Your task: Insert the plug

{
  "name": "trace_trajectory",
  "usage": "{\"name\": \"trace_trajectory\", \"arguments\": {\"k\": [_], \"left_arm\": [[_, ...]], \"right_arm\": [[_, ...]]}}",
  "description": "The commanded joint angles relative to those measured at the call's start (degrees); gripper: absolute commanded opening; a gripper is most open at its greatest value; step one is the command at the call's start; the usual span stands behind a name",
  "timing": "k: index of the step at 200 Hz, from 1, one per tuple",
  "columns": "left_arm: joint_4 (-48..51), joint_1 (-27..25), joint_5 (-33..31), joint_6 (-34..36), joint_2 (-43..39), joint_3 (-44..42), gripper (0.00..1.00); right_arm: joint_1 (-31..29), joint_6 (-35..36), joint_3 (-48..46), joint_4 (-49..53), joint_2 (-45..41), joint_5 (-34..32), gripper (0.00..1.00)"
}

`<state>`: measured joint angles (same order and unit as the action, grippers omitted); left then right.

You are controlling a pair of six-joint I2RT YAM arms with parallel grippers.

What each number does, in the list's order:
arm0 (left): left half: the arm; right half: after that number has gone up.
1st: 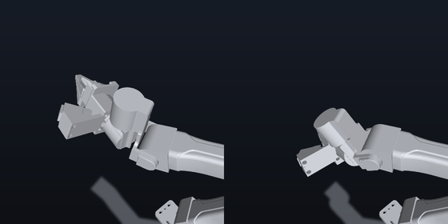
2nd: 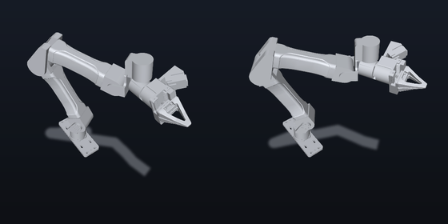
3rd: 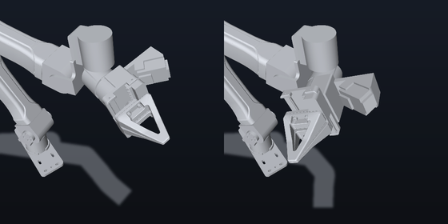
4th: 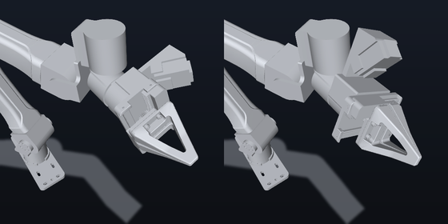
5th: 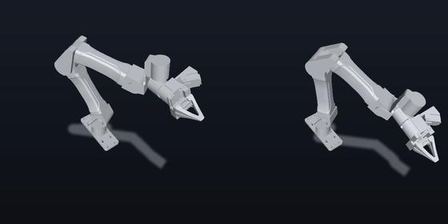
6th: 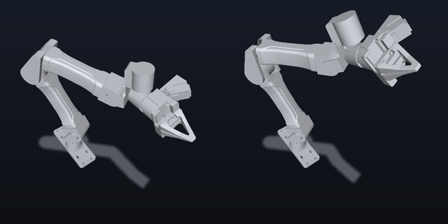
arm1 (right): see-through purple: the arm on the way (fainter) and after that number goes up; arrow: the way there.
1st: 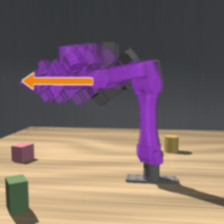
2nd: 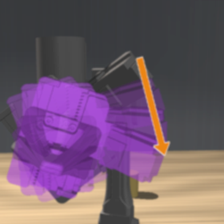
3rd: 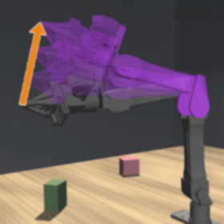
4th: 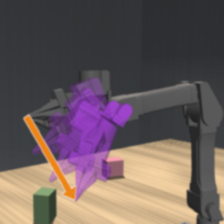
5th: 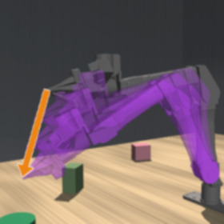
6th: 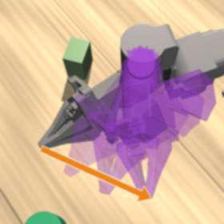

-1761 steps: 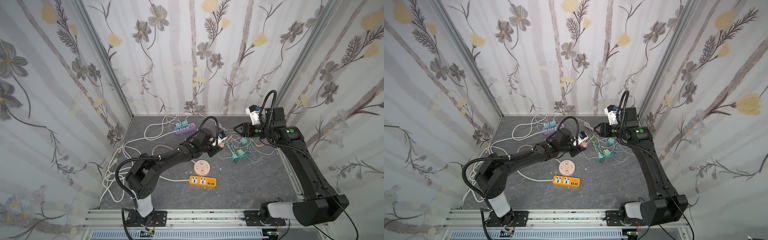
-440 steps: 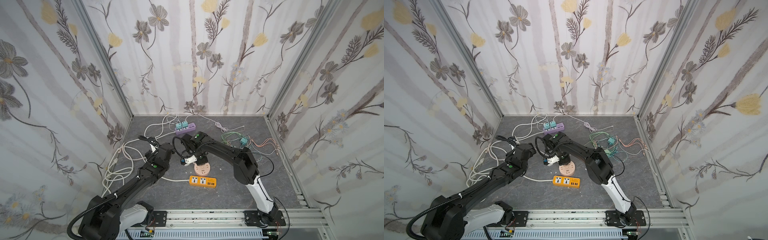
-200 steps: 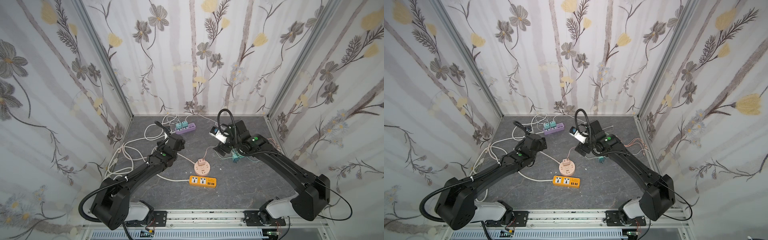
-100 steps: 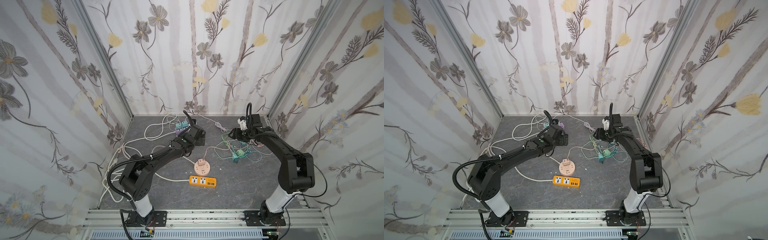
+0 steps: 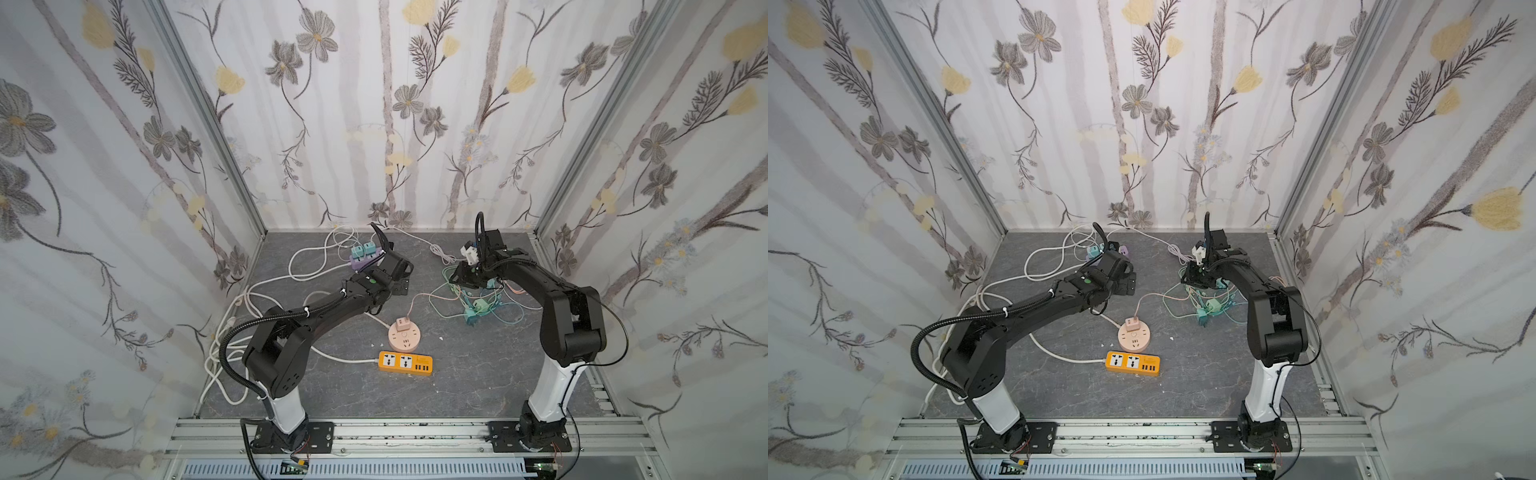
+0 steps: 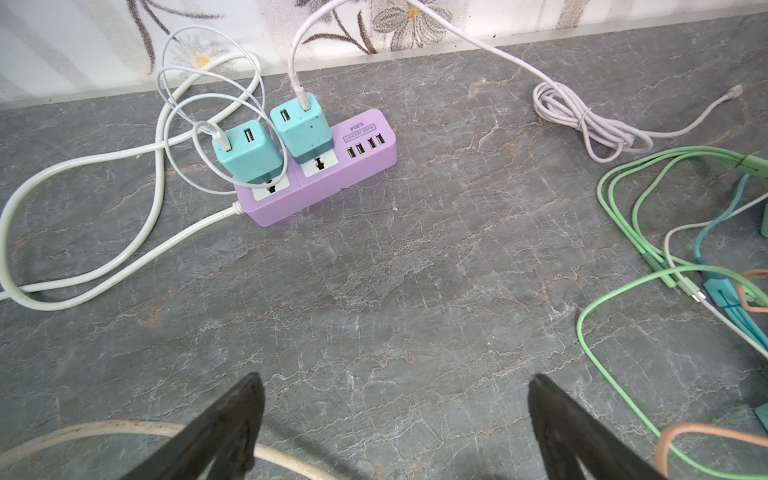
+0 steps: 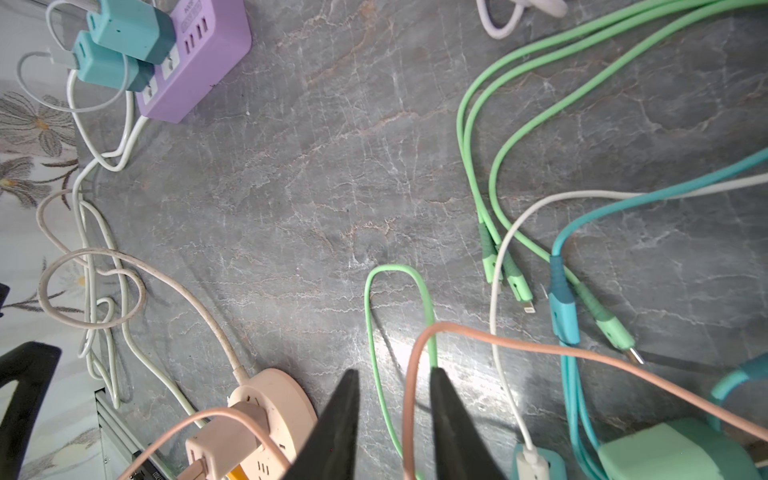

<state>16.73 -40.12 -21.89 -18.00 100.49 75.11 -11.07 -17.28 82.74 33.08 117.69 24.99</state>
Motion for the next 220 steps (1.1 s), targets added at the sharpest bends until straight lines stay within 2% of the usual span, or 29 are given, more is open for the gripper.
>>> {"name": "trace_trajectory", "arguments": {"k": [1,17,38,60,80,96,138,159,190,220], "left_arm": [[0.67,-0.01,-1.74,0.22,0.19,0.06,1.00],[0.74,0.00,-2.13,0.33,0.23,-0.20,1.00],[0.70,-0.02,-2.53,0.42,0.15,-0.49,1.00],[0.51,0.00,-2.82,0.42,-0.12,-0.92,1.00],[0.48,-0.03,-2.91,0.42,-0.23,-1.29,1.00],[0.47,0.03,-3.12,0.50,-0.42,-1.58,1.00],[0.46,0.00,-3.84,0.94,-1.11,-2.27,1.00],[0.48,0.00,-4.14,1.04,-1.19,-2.48,1.00],[-0.50,0.09,-4.19,0.86,-1.57,-2.96,1.00],[-1.43,0.13,-3.15,1.14,-1.79,-3.13,1.00]], "right_arm": [[-0.34,0.39,0.45,-0.49,-0.79,-1.93,0.20],[-0.36,0.99,0.97,0.33,-1.14,-2.49,0.22],[-0.61,2.01,1.76,1.74,-1.16,-2.31,0.19],[-0.96,2.49,1.90,2.57,-0.89,-2.66,0.28],[-1.32,2.87,1.81,3.38,-0.32,-3.51,0.28],[-1.52,2.87,1.72,3.48,-0.12,-3.94,0.24],[-1.78,1.72,1.18,0.47,-5.14,-8.66,0.00],[-2.32,1.96,2.86,0.20,-10.13,-11.02,0.00],[-5.26,4.65,2.45,-9.70,-20.66,-13.20,0.00],[-8.46,9.19,2.05,-21.20,-24.11,-10.55,0.00]]}}
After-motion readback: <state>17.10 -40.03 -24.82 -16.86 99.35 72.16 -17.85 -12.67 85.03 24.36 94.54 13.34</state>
